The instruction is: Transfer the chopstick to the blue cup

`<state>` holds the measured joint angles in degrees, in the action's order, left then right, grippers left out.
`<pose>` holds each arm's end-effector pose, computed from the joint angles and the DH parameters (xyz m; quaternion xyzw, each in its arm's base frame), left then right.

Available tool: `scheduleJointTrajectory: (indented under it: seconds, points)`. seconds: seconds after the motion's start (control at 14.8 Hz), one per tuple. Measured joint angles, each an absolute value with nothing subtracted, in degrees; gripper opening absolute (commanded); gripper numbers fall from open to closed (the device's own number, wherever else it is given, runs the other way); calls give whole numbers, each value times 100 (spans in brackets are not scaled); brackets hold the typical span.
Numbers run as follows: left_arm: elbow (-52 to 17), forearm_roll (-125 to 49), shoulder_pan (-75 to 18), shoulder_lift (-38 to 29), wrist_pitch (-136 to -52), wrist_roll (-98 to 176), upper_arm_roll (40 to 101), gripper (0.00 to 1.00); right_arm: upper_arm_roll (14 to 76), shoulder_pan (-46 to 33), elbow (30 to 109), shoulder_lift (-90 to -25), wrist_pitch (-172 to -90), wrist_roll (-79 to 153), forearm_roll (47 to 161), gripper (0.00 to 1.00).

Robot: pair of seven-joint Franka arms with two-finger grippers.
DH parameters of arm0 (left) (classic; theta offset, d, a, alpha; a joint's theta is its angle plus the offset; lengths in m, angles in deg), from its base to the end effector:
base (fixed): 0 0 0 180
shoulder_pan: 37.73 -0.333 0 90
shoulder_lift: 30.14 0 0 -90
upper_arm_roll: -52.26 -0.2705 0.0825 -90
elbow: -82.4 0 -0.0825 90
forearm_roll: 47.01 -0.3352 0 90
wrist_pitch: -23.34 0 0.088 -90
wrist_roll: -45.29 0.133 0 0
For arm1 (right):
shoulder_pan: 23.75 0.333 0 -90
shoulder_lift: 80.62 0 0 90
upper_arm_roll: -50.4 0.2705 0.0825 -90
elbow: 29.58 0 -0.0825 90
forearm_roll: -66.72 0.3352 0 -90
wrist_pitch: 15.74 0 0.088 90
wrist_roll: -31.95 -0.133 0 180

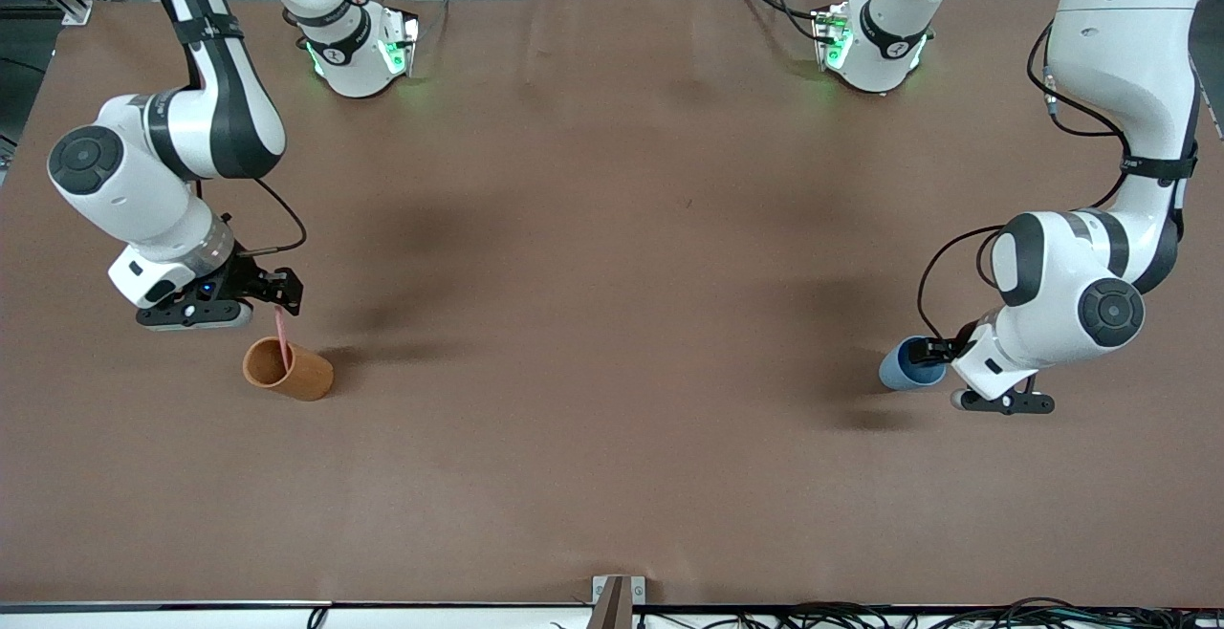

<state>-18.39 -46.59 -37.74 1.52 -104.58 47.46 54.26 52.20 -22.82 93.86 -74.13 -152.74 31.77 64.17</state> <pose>0.5921 -0.0200 0.2152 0.9986 -0.0317 -0.0394 0.0121 0.5257 0.0238 0.3194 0.9973 0.0373 0.0620 0.0128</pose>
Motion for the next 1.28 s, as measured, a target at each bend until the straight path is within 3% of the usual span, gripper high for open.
scheduleJointTrajectory:
  seconds: [0.07,0.27,0.74,0.94,1.28]
  points:
    - [-1840,-4659,-3773,186,-10480,4746,5426,1,5231,-2272,9399,-7414,-15276,3177,6408,53]
    - [-1839,-4660,-3763,211,-10530,4764,5427,0,5238,-2258,9404,-7418,-15282,3177,6376,40]
    - [-1595,-4660,-3621,118,-10489,4255,5527,0,5236,-2260,9404,-7424,-15381,3176,6294,25]
    - [-1257,-4689,-3372,-37,-9991,2736,6047,0,5229,-2265,9404,-7426,-15511,3176,6248,22]
    - [-799,-5122,-3111,-70,-9182,103,7433,0,5226,-2269,9406,-7427,-15577,3173,6227,21]
